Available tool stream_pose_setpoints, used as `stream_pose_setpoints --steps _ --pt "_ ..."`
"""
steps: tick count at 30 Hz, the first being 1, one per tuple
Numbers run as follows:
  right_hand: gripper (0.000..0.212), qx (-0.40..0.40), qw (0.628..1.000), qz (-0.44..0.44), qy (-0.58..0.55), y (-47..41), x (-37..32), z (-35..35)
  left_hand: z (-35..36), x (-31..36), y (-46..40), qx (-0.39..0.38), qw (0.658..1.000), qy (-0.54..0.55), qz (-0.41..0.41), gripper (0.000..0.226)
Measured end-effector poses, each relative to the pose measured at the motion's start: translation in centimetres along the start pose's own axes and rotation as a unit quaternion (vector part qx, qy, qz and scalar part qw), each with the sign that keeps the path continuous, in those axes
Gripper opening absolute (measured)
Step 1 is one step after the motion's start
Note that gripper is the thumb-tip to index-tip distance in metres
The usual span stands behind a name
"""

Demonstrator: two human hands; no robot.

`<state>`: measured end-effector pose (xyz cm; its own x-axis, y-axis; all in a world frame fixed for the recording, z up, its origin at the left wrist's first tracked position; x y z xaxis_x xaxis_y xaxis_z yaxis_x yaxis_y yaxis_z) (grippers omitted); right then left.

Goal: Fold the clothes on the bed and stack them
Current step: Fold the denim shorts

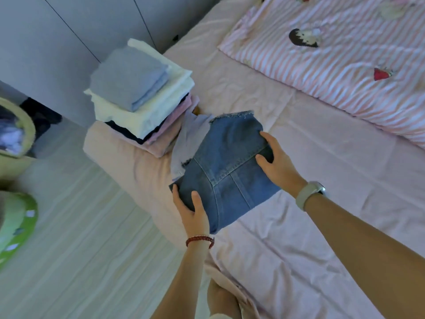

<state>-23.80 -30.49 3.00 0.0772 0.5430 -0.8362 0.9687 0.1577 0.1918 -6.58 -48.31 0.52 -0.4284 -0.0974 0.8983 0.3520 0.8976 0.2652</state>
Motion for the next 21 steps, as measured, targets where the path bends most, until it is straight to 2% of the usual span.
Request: stream_pose_setpoints --steps 6,10,13,15,16,18,19,20,21 --pt "0.056 -0.082 0.992 -0.077 0.053 -9.1 -3.8 7.9 2.6 -1.2 -6.4 0.035 0.996 0.025 -0.084 0.05" --pt "0.056 -0.086 0.989 -0.077 0.097 -12.8 -2.7 10.6 5.1 -2.6 -8.5 0.021 0.992 0.014 -0.126 0.05" --pt "0.057 -0.094 0.975 -0.077 0.189 -14.3 -1.4 12.1 5.8 -4.6 -9.3 0.002 0.979 -0.09 -0.183 0.053" --pt "0.057 -0.086 0.938 -0.074 0.329 -14.6 -0.3 12.8 5.5 -6.3 -9.8 -0.015 0.955 -0.202 -0.217 0.055" --pt "0.057 -0.067 0.915 -0.079 0.391 -14.4 -0.1 12.9 5.1 -6.5 -10.2 -0.005 0.943 -0.258 -0.208 0.057" --pt "0.055 -0.006 0.888 -0.154 0.432 -13.2 -1.2 13.0 4.2 -4.8 -10.9 0.057 0.945 -0.303 -0.107 0.06" --pt "0.052 0.018 0.879 -0.228 0.418 -12.5 -2.0 13.4 4.4 -2.7 -11.2 0.084 0.951 -0.299 0.002 0.059" --pt "0.051 0.021 0.861 -0.298 0.411 -11.6 -2.6 14.1 5.2 -0.6 -11.0 0.084 0.941 -0.299 0.131 0.057" --pt "0.05 0.005 0.841 -0.348 0.415 -11.0 -2.7 15.0 6.7 0.8 -10.1 0.057 0.915 -0.313 0.25 0.055"
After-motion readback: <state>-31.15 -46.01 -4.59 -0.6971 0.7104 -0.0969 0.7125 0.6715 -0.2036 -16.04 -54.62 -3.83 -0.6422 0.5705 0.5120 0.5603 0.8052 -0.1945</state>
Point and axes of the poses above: each hand's wrist, its own y-axis away from the middle knuckle, its own z-axis out of the palm, x = y × z, the point moved 7 cm from there along -y, towards the middle knuckle, and after that the axes turned 11 degrees about x, right-handed, at the moved point
